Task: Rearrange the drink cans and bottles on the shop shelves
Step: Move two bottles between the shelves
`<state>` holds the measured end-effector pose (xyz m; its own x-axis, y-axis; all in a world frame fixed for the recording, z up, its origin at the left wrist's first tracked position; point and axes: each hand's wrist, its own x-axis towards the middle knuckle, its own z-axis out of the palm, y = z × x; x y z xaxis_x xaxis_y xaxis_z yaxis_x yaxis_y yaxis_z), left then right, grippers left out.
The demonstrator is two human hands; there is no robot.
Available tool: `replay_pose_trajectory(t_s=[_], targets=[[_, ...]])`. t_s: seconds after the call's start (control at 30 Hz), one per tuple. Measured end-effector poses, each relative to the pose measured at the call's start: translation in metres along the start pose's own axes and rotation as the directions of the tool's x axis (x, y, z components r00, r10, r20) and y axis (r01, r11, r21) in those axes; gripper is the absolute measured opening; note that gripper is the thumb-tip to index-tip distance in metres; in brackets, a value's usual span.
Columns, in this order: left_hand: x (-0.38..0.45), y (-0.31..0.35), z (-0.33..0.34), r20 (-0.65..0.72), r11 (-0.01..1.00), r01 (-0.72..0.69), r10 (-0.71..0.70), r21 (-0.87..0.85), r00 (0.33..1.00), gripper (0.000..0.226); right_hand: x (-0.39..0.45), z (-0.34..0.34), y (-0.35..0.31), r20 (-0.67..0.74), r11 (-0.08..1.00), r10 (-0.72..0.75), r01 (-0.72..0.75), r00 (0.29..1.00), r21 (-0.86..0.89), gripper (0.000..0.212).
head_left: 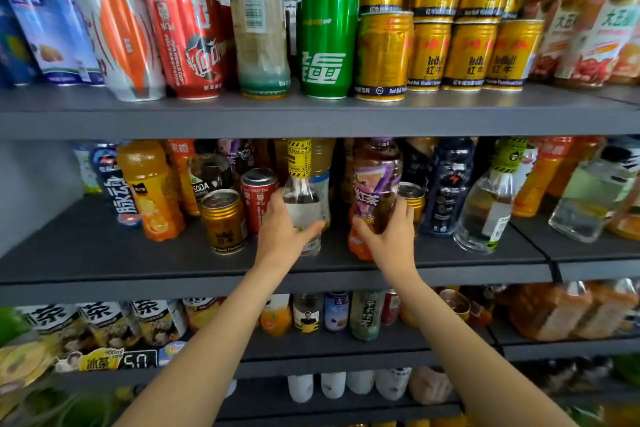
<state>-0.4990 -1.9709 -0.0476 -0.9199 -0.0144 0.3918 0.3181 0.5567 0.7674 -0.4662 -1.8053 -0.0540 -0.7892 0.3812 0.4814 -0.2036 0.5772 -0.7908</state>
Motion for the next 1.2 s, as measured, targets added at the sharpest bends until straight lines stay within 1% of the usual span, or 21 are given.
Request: replay_pose_trajectory(t_s=[0.1,0.17,0.2,0.23,0.27,0.3,0.33,0.37,0.4,0.43,0.47,0.53,0.6,0.63,0.7,0.77,0.83,0.9,1.03,1.13,1.2], targets=[[-0.001,0.000,0.007,-0.060,1.000,-0.005,0.005,0.008,0.998,0.085,0.007,-0.012,0.001,0.060,0.999,0.003,-0.001,0.998,-0.032,0.065],[-0.004,0.002,0.011,-0.077,0.999,0.032,-0.031,0.020,0.997,0.088,0.008,-0.025,0.003,0.107,1.000,0.008,-0.006,0.994,-0.018,0.062],[-0.009,0.006,0.012,-0.116,0.997,0.065,-0.060,0.045,0.991,0.090,0.007,-0.033,0.005,0.127,1.000,0.008,-0.008,0.992,-0.001,0.062],[-0.015,0.011,0.012,-0.196,0.994,0.081,-0.065,0.075,0.978,0.088,0.005,-0.042,0.008,0.146,1.000,0.010,-0.013,0.989,0.021,0.062],[-0.023,0.017,0.013,-0.299,0.995,0.046,-0.017,0.092,0.954,0.082,0.001,-0.052,0.010,0.161,0.999,0.013,-0.020,0.987,0.043,0.063],[-0.031,0.026,0.015,-0.387,0.994,-0.058,0.091,0.096,0.917,0.071,-0.002,-0.063,0.013,0.169,0.998,0.014,-0.024,0.985,0.059,0.064],[-0.038,0.037,0.018,-0.421,0.975,-0.198,0.224,0.105,0.879,0.058,-0.004,-0.074,0.017,0.173,0.997,0.012,-0.024,0.985,0.067,0.064],[-0.042,0.047,0.025,-0.388,0.938,-0.327,0.345,0.113,0.855,0.047,-0.007,-0.086,0.022,0.175,0.997,0.009,-0.021,0.985,0.072,0.064],[-0.043,0.056,0.035,-0.307,0.907,-0.409,0.420,0.104,0.854,0.042,-0.008,-0.098,0.028,0.172,0.997,0.005,-0.018,0.985,0.076,0.063],[-0.040,0.066,0.047,-0.223,0.902,-0.425,0.431,0.078,0.874,0.042,-0.009,-0.111,0.035,0.164,0.997,0.003,-0.016,0.986,0.077,0.062],[-0.032,0.075,0.059,-0.177,0.921,-0.387,0.388,0.039,0.905,0.047,-0.009,-0.124,0.041,0.151,0.998,0.006,-0.016,0.988,0.067,0.062],[-0.007,0.087,0.083,-0.165,0.974,-0.218,0.207,-0.053,0.964,0.065,-0.005,-0.151,0.053,0.130,0.999,0.008,-0.014,0.991,0.047,0.065],[0.019,0.093,0.101,-0.140,0.992,-0.058,0.042,-0.108,0.989,0.080,0.001,-0.179,0.064,0.142,0.998,0.003,-0.011,0.990,0.059,0.068],[0.028,0.094,0.107,-0.133,0.993,-0.002,-0.014,-0.116,0.991,0.083,0.005,-0.193,0.071,0.158,0.998,0.000,-0.010,0.987,0.066,0.068],[0.037,0.095,0.117,-0.164,0.991,0.079,-0.096,-0.105,0.982,0.079,0.009,-0.219,0.087,0.184,0.998,-0.013,0.001,0.983,0.061,0.068],[0.037,0.094,0.121,-0.250,0.987,0.144,-0.158,-0.073,0.955,0.068,0.013,-0.239,0.103,0.208,0.998,-0.036,0.026,0.978,0.049,0.068],[0.031,0.095,0.121,-0.344,0.982,0.184,-0.188,-0.045,0.920,0.065,0.016,-0.256,0.116,0.223,0.998,-0.051,0.039,0.973,0.056,0.068],[0.014,0.096,0.118,-0.447,0.980,0.194,-0.195,-0.048,0.873,0.070,0.018,-0.271,0.125,0.245,0.997,-0.064,0.050,0.967,0.065,0.068],[-0.049,0.117,0.117,-0.564,0.993,0.107,-0.117,-0.050,0.818,0.063,0.023,-0.298,0.136,0.266,0.992,-0.107,0.086,0.958,0.091,0.067],[-0.097,0.149,0.132,-0.588,1.000,0.030,-0.021,0.006,0.809,0.060,0.026,-0.311,0.144,0.227,0.989,-0.092,0.063,0.970,0.130,0.067],[-0.113,0.179,0.152,-0.548,1.000,-0.023,0.025,0.011,0.836,0.057,0.028,-0.324,0.152,0.181,0.984,-0.091,0.061,0.979,0.167,0.065]])
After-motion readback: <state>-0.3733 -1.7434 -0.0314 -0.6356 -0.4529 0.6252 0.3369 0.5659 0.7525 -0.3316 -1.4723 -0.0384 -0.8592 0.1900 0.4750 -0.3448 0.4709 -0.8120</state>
